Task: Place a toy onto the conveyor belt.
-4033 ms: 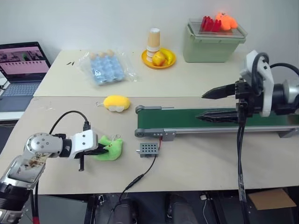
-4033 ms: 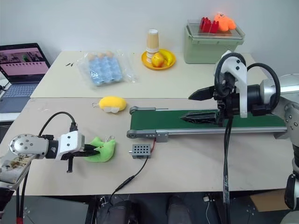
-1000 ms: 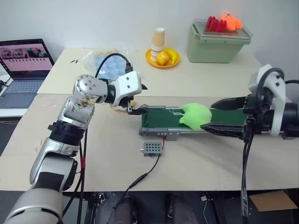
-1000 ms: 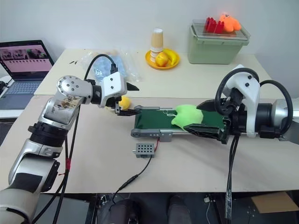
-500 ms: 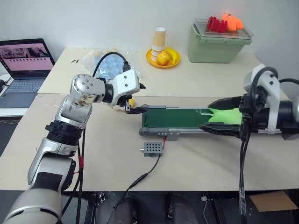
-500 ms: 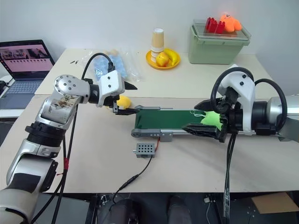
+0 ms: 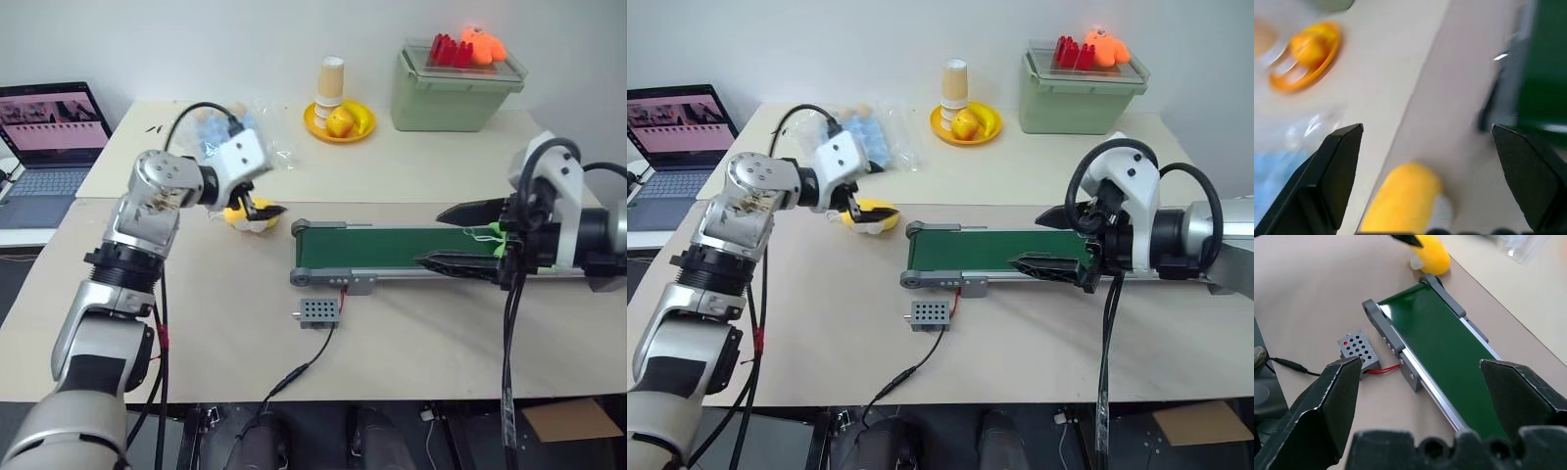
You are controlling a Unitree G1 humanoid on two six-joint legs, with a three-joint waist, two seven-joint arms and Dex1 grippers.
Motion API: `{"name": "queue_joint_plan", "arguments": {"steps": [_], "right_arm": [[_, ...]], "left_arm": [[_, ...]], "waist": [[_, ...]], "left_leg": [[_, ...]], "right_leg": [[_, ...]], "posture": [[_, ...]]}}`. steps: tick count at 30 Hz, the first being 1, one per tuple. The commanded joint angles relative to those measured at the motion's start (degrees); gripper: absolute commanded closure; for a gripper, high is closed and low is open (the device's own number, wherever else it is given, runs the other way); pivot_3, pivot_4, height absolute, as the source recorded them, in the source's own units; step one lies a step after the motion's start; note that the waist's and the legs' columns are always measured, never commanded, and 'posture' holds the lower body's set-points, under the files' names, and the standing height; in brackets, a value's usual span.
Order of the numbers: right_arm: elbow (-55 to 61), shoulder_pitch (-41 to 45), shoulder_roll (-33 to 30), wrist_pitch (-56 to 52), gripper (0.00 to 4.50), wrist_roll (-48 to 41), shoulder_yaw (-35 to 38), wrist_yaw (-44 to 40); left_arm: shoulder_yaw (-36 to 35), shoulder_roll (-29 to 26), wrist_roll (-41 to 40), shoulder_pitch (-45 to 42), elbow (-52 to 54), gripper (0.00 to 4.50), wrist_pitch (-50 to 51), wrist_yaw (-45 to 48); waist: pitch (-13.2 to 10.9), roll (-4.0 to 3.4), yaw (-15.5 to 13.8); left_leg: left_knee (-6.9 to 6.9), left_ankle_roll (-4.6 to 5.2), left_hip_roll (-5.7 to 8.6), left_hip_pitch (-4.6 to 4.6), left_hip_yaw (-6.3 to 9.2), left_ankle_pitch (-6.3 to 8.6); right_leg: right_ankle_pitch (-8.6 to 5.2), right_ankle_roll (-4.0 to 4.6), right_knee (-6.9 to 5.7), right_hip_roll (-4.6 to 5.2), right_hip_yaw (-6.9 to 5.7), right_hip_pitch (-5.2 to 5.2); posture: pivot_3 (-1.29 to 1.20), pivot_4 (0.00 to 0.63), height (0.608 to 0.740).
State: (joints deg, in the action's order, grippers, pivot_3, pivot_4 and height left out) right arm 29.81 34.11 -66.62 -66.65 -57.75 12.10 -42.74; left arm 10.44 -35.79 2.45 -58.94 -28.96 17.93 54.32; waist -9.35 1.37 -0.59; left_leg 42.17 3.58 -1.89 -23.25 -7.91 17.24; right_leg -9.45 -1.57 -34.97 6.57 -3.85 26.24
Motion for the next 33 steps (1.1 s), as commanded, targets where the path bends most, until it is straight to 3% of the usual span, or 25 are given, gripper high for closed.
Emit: {"name": "queue_joint_plan", "arguments": {"steps": [1,22,24,25,33], "right_arm": [[-0.2,2.2,0.0,1.4,0.00,0.7,0.9,0.4],[-1.1,3.0,0.2,0.7,0.00,2.4,1.2,0.2],[-0.9,3.0,0.1,0.5,0.00,2.3,1.5,0.3],[-0.8,3.0,0.0,0.5,0.00,2.2,1.6,0.4],[-0.9,3.5,0.3,0.2,0.00,2.2,1.2,1.2]], "left_arm": [[-3.5,0.6,0.0,-3.1,-5.3,0.03,2.7,-5.3],[-2.2,2.1,1.3,1.2,-16.9,0.03,5.1,-4.2],[-2.9,2.6,0.7,0.8,-18.5,0.55,5.8,-4.5],[-3.2,2.8,0.6,0.7,-19.0,0.58,5.7,-4.7],[-5.1,3.8,0.0,-1.0,-21.9,3.52,4.2,-6.6]], "waist": [[0.0,0.00,0.0],[0.0,0.00,0.0],[0.0,0.00,-0.2],[0.0,0.00,-0.2],[0.0,0.01,-0.1]], "left_leg": [[0.00,0.00,0.00,-0.02,-0.01,0.00],[0.04,0.03,0.00,-0.10,-0.06,0.02],[0.05,0.03,0.01,-0.12,-0.04,0.02],[0.05,0.03,0.01,-0.12,-0.04,0.02],[0.07,0.06,0.02,-0.14,-0.05,0.03]], "right_leg": [[0.01,-0.02,0.00,0.00,0.00,0.02],[0.12,-0.14,0.00,0.01,-0.04,0.02],[0.12,-0.14,-0.01,0.02,-0.05,0.02],[0.13,-0.14,-0.01,0.03,-0.05,0.01],[0.16,-0.17,0.00,0.03,-0.05,0.01]], "posture": [[0.00,0.150,0.734],[0.00,0.150,0.734],[0.00,0.150,0.734],[0.00,0.150,0.734],[0.00,0.150,0.734]]}}
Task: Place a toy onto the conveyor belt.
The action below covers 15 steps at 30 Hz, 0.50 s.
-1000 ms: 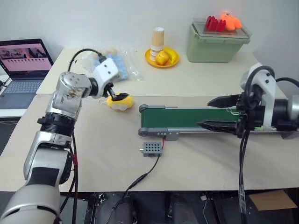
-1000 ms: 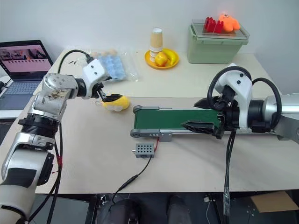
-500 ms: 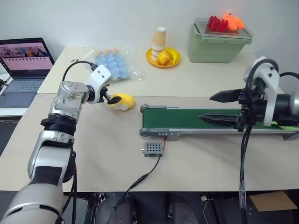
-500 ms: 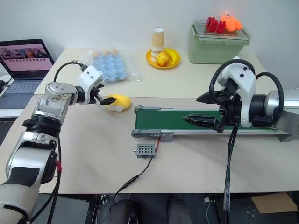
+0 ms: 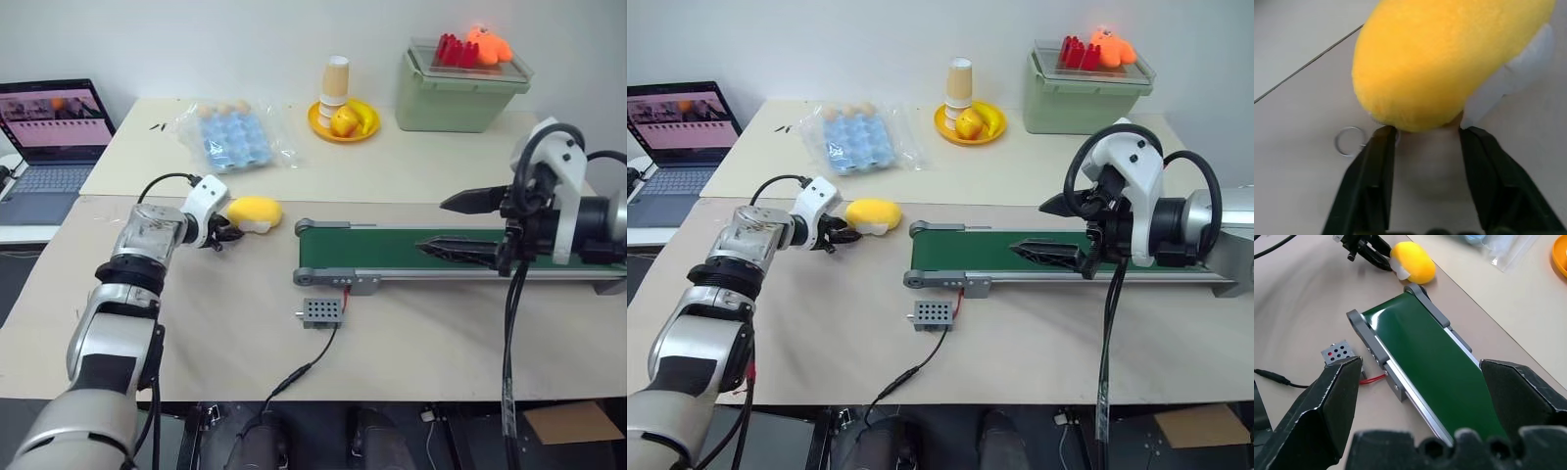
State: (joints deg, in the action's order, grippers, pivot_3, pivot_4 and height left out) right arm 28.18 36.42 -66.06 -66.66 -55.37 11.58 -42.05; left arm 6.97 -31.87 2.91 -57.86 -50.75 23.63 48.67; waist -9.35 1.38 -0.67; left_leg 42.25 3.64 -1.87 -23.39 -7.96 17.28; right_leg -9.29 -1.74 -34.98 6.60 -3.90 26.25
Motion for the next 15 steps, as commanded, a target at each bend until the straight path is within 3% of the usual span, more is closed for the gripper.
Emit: {"name": "queue_joint_plan", "arguments": {"steps": [1,2,3,15], "right_arm": [[0.6,1.4,-0.2,0.2,0.00,-0.2,1.6,0.5],[0.6,1.4,-0.2,0.2,0.00,-0.2,1.6,0.5],[0.4,1.4,-0.2,0.3,0.00,-0.1,1.5,0.5],[0.1,1.2,0.0,0.7,0.00,0.2,1.0,-0.1]], "left_arm": [[-1.7,0.0,-0.5,-2.3,-0.4,3.89,-1.8,-1.3],[-1.8,0.1,-0.5,-2.4,-0.4,4.37,-1.9,-1.5],[-2.2,0.2,-0.6,-2.6,-0.4,4.49,-2.3,-2.1],[-3.5,-1.1,-2.1,-2.1,13.1,4.49,0.7,-1.4]], "waist": [[0.0,0.00,0.0],[0.0,0.00,0.0],[0.0,0.00,0.0],[0.0,0.00,0.0]], "left_leg": [[0.00,0.00,0.00,0.00,0.00,0.00],[-0.01,0.00,0.00,0.01,0.00,0.00],[-0.01,0.00,0.00,0.01,0.00,0.00],[-0.01,0.01,0.02,-0.04,0.00,0.00]], "right_leg": [[0.00,0.00,0.00,0.00,0.00,0.00],[0.00,0.00,0.00,0.00,0.00,0.00],[0.00,0.00,0.00,0.00,0.00,0.00],[0.02,-0.02,0.04,0.02,0.00,0.00]], "posture": [[0.00,0.150,0.734],[0.00,0.150,0.734],[0.00,0.150,0.734],[0.00,0.150,0.734]]}}
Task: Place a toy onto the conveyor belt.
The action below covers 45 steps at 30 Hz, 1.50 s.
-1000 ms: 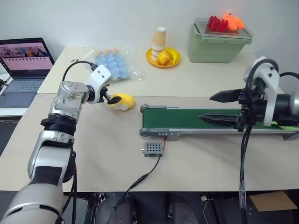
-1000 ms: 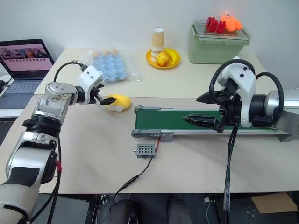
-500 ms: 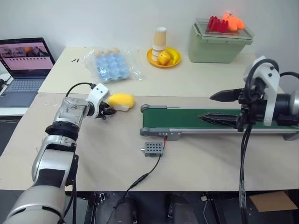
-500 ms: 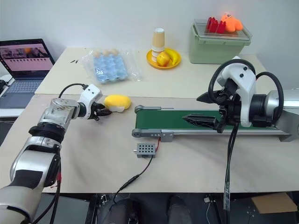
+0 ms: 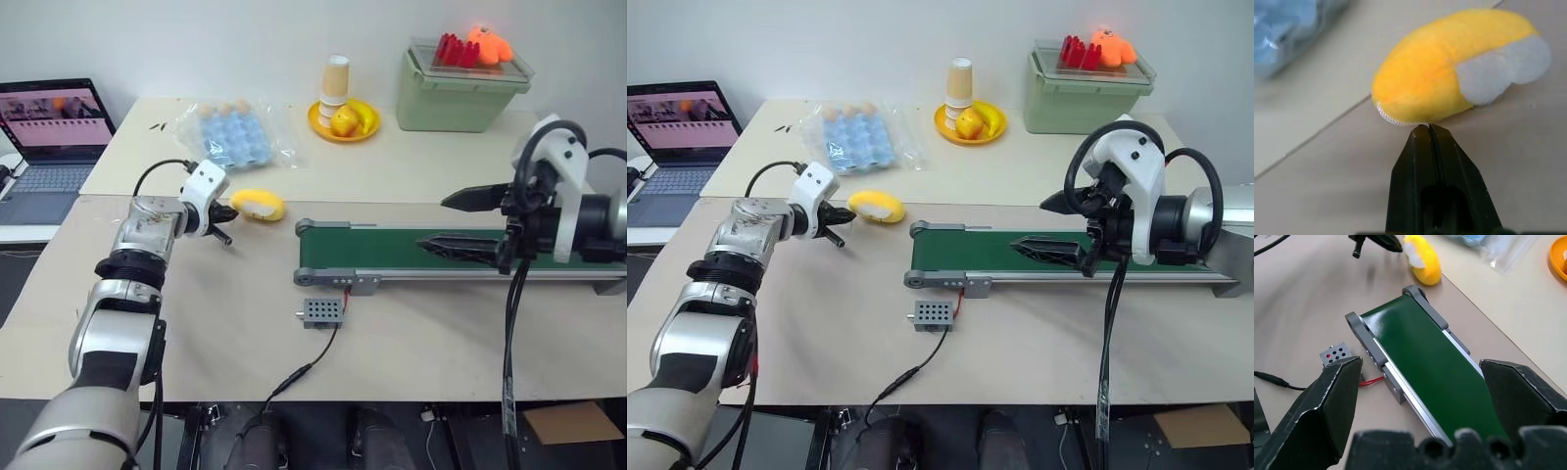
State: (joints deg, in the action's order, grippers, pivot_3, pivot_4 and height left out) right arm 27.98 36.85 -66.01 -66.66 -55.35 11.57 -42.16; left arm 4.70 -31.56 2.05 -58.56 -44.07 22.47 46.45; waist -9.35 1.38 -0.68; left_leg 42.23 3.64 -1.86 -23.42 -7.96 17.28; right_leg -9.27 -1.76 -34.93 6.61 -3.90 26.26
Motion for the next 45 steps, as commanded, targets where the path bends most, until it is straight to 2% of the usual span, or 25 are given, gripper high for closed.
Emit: {"name": "queue_joint_plan", "arguments": {"steps": [1,9,21,33,39,45], "right_arm": [[0.4,0.8,0.0,0.7,0.00,0.2,1.0,0.0],[0.1,1.5,0.7,0.8,0.00,0.6,0.0,-0.1],[-0.4,2.5,1.3,1.2,0.00,1.4,-1.4,-0.7],[-1.7,3.7,2.7,2.5,0.00,3.5,-3.7,-2.6],[-2.7,4.9,3.7,3.3,0.00,5.2,-5.5,-3.9],[-3.1,5.5,4.5,3.3,0.00,6.4,-6.0,-4.6]], "left_arm": [[-1.3,-1.6,-1.3,-1.2,7.8,4.49,2.5,1.0],[-1.7,-3.9,-3.0,1.9,21.8,4.49,11.3,1.7],[-1.8,-4.8,-3.8,0.2,28.6,4.49,16.3,0.7],[-1.7,-8.5,-7.9,1.2,44.3,4.49,30.0,1.5],[-1.3,-10.6,-8.8,0.1,46.6,4.49,32.8,0.7],[-1.2,-10.2,-10.5,-1.6,49.0,4.49,35.2,0.3]], "waist": [[0.0,0.00,0.0],[0.0,0.00,0.1],[0.0,0.00,0.0],[0.0,0.00,0.1],[0.0,-0.01,0.1],[0.0,0.00,0.0]], "left_leg": [[0.00,0.00,0.00,0.00,0.00,0.00],[0.01,-0.01,-0.02,0.05,-0.01,-0.01],[0.00,-0.03,-0.01,0.05,-0.01,-0.02],[0.00,-0.06,-0.02,0.08,-0.01,-0.03],[0.00,-0.09,-0.02,0.12,-0.02,-0.05],[0.00,-0.08,0.01,0.07,-0.01,-0.05]], "right_leg": [[0.00,0.00,-0.01,0.00,0.00,0.00],[0.00,0.00,-0.05,-0.02,0.02,0.00],[0.00,-0.01,-0.03,-0.03,0.02,-0.01],[-0.01,-0.01,-0.06,-0.04,0.04,-0.01],[-0.01,-0.01,-0.05,-0.05,0.06,-0.02],[-0.01,-0.02,-0.05,-0.05,0.04,-0.02]], "posture": [[0.00,0.150,0.734],[0.00,0.150,0.734],[0.00,0.150,0.734],[0.00,0.150,0.734],[0.00,0.150,0.734],[0.00,0.150,0.734]]}}
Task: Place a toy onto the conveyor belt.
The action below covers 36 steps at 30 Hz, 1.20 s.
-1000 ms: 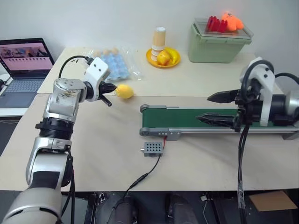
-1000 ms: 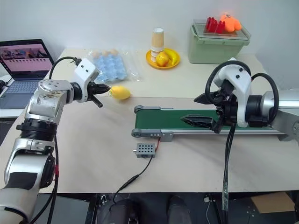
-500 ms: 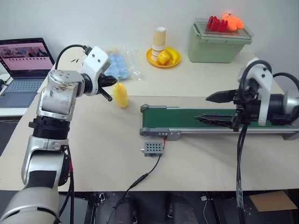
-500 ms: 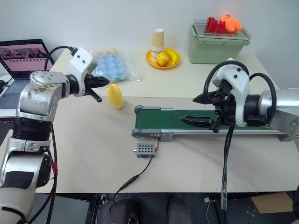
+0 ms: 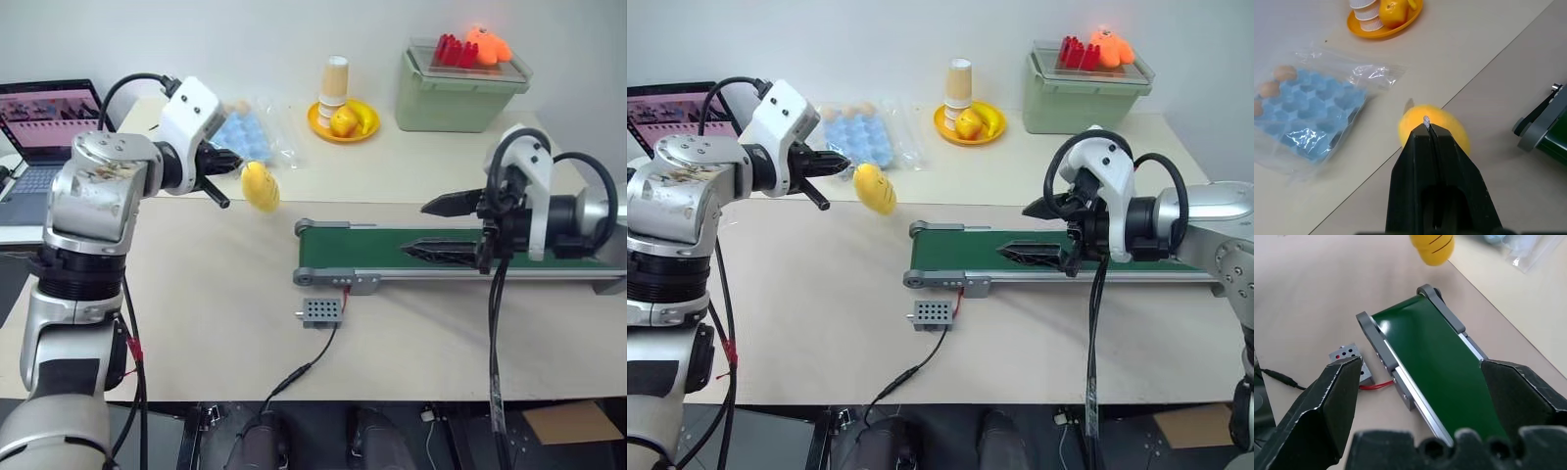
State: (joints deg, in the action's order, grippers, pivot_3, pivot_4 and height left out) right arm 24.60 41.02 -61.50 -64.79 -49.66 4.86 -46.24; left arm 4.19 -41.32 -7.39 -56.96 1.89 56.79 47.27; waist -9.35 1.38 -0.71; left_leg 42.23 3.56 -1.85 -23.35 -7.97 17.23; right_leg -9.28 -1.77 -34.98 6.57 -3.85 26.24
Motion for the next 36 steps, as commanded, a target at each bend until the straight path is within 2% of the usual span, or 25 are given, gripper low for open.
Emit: {"name": "queue_joint_plan", "arguments": {"steps": [1,7,21,36], "right_arm": [[0.3,1.2,0.1,1.5,0.00,0.8,0.7,-0.7],[0.7,0.2,1.1,1.3,0.00,1.2,1.2,-0.5],[2.8,-2.3,6.0,0.6,0.00,0.6,2.6,3.2],[-0.1,2.9,4.8,-0.9,0.00,1.6,-0.2,1.6]], "left_arm": [[-0.5,-0.3,-1.2,-3.9,3.1,4.49,0.9,-0.6],[0.5,-0.3,-2.5,-7.2,2.8,4.49,1.5,-0.5],[2.0,-1.0,-2.7,-8.2,1.3,4.49,-0.2,0.8],[-0.9,-0.7,-3.8,6.4,7.1,4.49,2.2,-4.3]], "waist": [[0.0,0.00,0.0],[0.0,0.00,0.0],[0.0,0.00,0.0],[0.0,-0.01,0.1]], "left_leg": [[0.00,0.00,0.00,0.00,0.00,0.00],[-0.01,0.00,0.01,0.02,0.00,0.00],[-0.02,-0.05,0.02,0.04,-0.02,-0.03],[-0.04,-0.06,0.01,0.05,0.00,-0.03]], "right_leg": [[0.00,0.00,0.00,0.00,0.00,0.00],[0.00,0.00,-0.01,-0.01,0.00,0.00],[0.00,0.00,-0.02,-0.06,0.00,0.00],[0.00,0.01,0.00,-0.07,0.01,0.00]], "posture": [[0.00,0.150,0.734],[0.00,0.150,0.734],[0.00,0.150,0.734],[0.00,0.150,0.734]]}}
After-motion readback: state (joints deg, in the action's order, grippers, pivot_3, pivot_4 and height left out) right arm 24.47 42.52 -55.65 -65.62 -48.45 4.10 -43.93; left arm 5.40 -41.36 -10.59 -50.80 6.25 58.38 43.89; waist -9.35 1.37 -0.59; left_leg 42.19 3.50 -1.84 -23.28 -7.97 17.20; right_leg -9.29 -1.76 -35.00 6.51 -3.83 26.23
